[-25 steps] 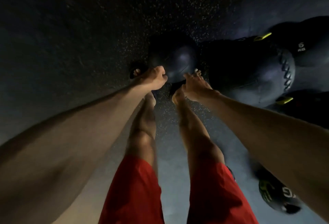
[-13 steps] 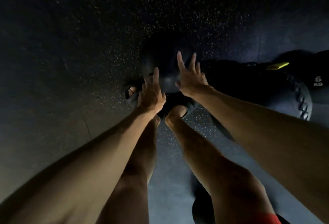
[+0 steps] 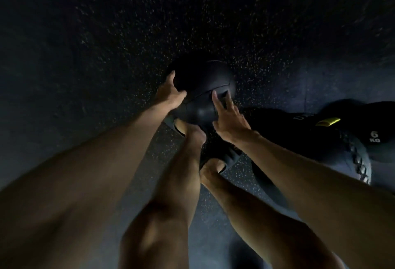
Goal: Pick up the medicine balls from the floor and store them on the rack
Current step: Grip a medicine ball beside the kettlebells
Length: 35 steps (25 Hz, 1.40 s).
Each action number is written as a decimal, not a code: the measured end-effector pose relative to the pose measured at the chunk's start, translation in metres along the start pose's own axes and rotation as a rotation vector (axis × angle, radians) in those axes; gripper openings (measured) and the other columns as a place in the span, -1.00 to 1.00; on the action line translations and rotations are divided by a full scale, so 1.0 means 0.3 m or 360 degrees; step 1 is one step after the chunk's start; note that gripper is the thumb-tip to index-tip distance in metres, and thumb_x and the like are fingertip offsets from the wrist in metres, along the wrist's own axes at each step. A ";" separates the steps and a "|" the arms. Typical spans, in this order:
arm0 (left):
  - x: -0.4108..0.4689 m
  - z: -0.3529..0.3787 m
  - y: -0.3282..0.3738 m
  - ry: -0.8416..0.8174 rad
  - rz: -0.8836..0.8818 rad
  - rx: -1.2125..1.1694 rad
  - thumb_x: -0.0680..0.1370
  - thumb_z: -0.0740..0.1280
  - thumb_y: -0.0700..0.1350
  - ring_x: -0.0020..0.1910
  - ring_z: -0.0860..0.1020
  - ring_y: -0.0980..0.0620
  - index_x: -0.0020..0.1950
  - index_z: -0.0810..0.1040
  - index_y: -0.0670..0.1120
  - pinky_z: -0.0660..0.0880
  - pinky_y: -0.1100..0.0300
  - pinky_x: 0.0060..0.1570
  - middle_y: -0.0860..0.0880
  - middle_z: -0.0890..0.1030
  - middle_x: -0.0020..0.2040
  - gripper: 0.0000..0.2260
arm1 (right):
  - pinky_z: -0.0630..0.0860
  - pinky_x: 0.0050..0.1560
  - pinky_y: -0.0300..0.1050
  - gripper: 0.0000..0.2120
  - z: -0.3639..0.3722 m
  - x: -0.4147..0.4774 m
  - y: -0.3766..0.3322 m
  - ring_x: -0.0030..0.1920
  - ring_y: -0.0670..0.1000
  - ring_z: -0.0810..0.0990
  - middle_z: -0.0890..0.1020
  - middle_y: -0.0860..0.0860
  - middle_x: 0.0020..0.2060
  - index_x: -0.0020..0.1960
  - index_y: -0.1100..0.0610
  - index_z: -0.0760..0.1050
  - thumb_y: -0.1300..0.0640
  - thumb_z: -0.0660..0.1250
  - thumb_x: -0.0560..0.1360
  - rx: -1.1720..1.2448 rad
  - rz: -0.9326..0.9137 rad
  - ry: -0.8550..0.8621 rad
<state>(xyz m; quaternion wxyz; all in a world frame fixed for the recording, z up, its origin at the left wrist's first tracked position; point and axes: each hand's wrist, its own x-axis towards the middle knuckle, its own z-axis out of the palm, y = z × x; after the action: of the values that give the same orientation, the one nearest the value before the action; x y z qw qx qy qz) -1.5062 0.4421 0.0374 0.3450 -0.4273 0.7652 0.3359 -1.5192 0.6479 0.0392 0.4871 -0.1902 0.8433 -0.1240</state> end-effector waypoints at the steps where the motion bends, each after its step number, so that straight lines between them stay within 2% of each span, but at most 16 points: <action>1: -0.002 -0.006 -0.015 0.0031 0.0049 -0.0002 0.61 0.32 -0.07 0.48 0.32 -0.20 0.63 0.02 0.05 0.31 -0.06 0.40 -0.17 0.26 0.55 -0.32 | 0.30 0.46 0.22 -0.12 0.002 0.014 -0.015 0.60 0.26 0.02 -0.29 0.19 0.60 0.64 -0.09 -0.29 0.10 0.29 0.60 0.0012 0.0028 -0.0007; 4: -0.054 0.036 -0.082 0.0268 0.0378 0.0143 0.60 0.32 -0.07 0.42 0.37 -0.20 0.60 0.10 -0.05 0.39 -0.10 0.34 -0.18 0.31 0.50 -0.37 | 0.28 0.48 0.23 -0.08 -0.036 0.084 -0.076 0.61 0.28 -0.07 -0.33 0.21 0.59 0.62 -0.08 -0.35 0.16 0.29 0.59 0.0059 0.0124 0.0053; 6: -0.074 0.084 -0.125 0.0320 0.0544 0.0266 0.57 0.36 -0.05 0.42 0.38 -0.23 0.61 0.08 -0.05 0.42 -0.14 0.34 -0.19 0.26 0.53 -0.31 | 0.28 0.48 0.26 -0.09 -0.108 0.171 -0.130 0.61 0.30 -0.09 -0.31 0.19 0.60 0.62 -0.11 -0.35 0.17 0.29 0.61 0.0117 0.0222 0.0095; 10: 0.013 0.078 -0.107 0.0075 0.0484 0.0343 0.50 0.44 0.12 0.52 0.18 -0.37 0.56 -0.40 0.16 0.26 -0.28 0.43 -0.35 0.00 0.59 0.04 | 0.22 0.52 0.28 -0.18 -0.318 0.382 -0.233 0.59 0.35 -0.06 -0.21 0.14 0.63 0.64 -0.15 -0.21 0.08 0.30 0.64 0.0251 0.0314 0.0125; 12: 0.096 0.004 -0.050 0.0086 0.0453 0.0256 0.50 0.42 0.17 0.54 0.16 -0.36 0.54 -0.43 0.18 0.29 -0.26 0.42 -0.40 -0.01 0.57 0.05 | 0.19 0.53 0.27 -0.27 -0.379 0.439 -0.255 0.60 0.32 -0.01 -0.10 0.13 0.64 0.65 -0.09 -0.06 0.03 0.29 0.63 0.0280 0.0228 0.0222; 14: 0.184 -0.112 0.021 0.0133 0.0405 0.0256 0.51 0.39 0.22 0.49 0.25 -0.36 0.57 -0.39 0.18 0.38 -0.23 0.36 -0.41 0.12 0.54 0.00 | 0.16 0.56 0.24 -0.34 -0.400 0.460 -0.277 0.62 0.22 0.00 -0.01 0.11 0.64 0.64 -0.02 0.05 0.03 0.28 0.63 0.0318 0.0116 0.0400; 17: 0.310 -0.274 0.097 0.0121 0.0373 0.0387 0.51 0.33 0.29 0.34 0.43 -0.33 0.57 -0.35 0.23 0.45 -0.22 0.20 -0.34 0.33 0.43 -0.06 | 0.15 0.56 0.22 -0.32 -0.390 0.457 -0.297 0.62 0.18 -0.03 -0.01 0.13 0.64 0.64 0.01 0.04 0.02 0.29 0.63 0.0267 0.0019 0.0560; 20: 0.386 -0.364 0.129 0.0025 0.0303 0.0205 0.52 0.27 0.33 0.40 0.39 -0.32 0.59 -0.25 0.22 0.40 -0.25 0.28 -0.28 0.32 0.47 -0.14 | 0.16 0.56 0.24 -0.25 -0.373 0.467 -0.324 0.63 0.18 -0.08 -0.06 0.14 0.64 0.65 -0.01 -0.05 -0.06 0.30 0.62 0.0244 0.0031 0.0625; 23: 0.446 -0.397 0.138 0.0079 0.0082 0.0020 0.58 0.12 0.35 0.43 0.35 -0.32 0.63 -0.06 0.06 0.34 -0.23 0.33 -0.27 0.33 0.48 -0.26 | 0.16 0.54 0.24 -0.24 -0.397 0.505 -0.355 0.62 0.19 -0.03 -0.05 0.14 0.64 0.65 0.01 -0.06 -0.15 0.27 0.62 0.0234 0.0001 0.0681; 26: 0.515 -0.432 0.154 0.0118 -0.0203 -0.0218 0.62 0.00 0.32 0.39 0.39 -0.36 0.56 0.15 -0.11 0.32 -0.20 0.34 -0.35 0.39 0.43 -0.33 | 0.13 0.54 0.24 -0.21 -0.455 0.571 -0.371 0.63 0.18 -0.07 -0.08 0.10 0.64 0.65 -0.08 -0.06 -0.22 0.29 0.59 0.0118 -0.0122 0.0584; 28: 0.531 -0.456 0.149 0.0166 -0.0116 -0.0226 0.66 0.03 0.24 0.40 0.36 -0.38 0.56 0.15 -0.12 0.32 -0.18 0.33 -0.36 0.35 0.45 -0.40 | 0.10 0.53 0.26 -0.21 -0.512 0.641 -0.398 0.63 0.19 -0.10 -0.09 0.08 0.64 0.64 -0.15 -0.08 -0.28 0.27 0.58 0.0088 -0.0142 0.0522; 29: 0.524 -0.457 0.139 0.0218 0.0055 -0.0211 0.66 0.10 0.19 0.42 0.33 -0.39 0.57 0.12 -0.08 0.32 -0.20 0.33 -0.35 0.30 0.48 -0.43 | 0.09 0.53 0.28 -0.22 -0.546 0.678 -0.414 0.62 0.20 -0.09 -0.09 0.08 0.64 0.64 -0.17 -0.10 -0.32 0.23 0.58 0.0074 -0.0139 0.0506; 31: 0.504 -0.457 0.119 0.0317 0.0475 -0.0193 0.60 0.32 0.08 0.42 0.30 -0.39 0.60 0.03 0.03 0.36 -0.22 0.34 -0.37 0.19 0.53 -0.32 | 0.14 0.50 0.32 -0.26 -0.645 0.792 -0.455 0.62 0.20 -0.06 -0.05 0.07 0.64 0.63 -0.20 -0.11 -0.38 0.11 0.58 0.0017 -0.0137 0.0477; 32: 0.490 -0.449 0.121 0.0269 0.0548 -0.0267 0.55 0.39 0.11 0.44 0.28 -0.34 0.62 -0.06 0.04 0.35 -0.17 0.34 -0.35 0.16 0.54 -0.19 | 0.17 0.48 0.33 -0.28 -0.701 0.852 -0.468 0.61 0.19 -0.01 -0.01 0.07 0.64 0.63 -0.19 -0.08 -0.40 0.07 0.58 0.0007 -0.0108 0.0453; 33: 0.486 -0.447 0.138 0.0209 0.0526 -0.0393 0.50 0.39 0.20 0.47 0.24 -0.27 0.63 -0.16 0.01 0.33 -0.13 0.36 -0.30 0.13 0.55 -0.06 | 0.19 0.47 0.34 -0.29 -0.761 0.915 -0.483 0.60 0.18 0.03 0.04 0.06 0.63 0.63 -0.18 -0.04 -0.40 0.04 0.58 0.0014 -0.0067 0.0424; 35: 0.507 -0.453 0.197 0.0267 0.0480 -0.0472 0.43 0.33 0.36 0.49 0.21 -0.20 0.63 -0.27 -0.06 0.33 -0.15 0.37 -0.26 0.09 0.57 0.06 | 0.23 0.46 0.33 -0.31 -0.865 1.026 -0.513 0.57 0.19 0.14 0.15 0.07 0.60 0.62 -0.13 0.04 -0.39 0.02 0.59 0.0062 0.0038 0.0363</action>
<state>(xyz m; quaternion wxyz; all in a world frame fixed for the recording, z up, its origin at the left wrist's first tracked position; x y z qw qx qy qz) -1.6517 0.2921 -0.0008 0.1595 -0.3806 0.7886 0.4559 -1.8534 0.3801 -0.0100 0.3931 -0.1553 0.8928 -0.1554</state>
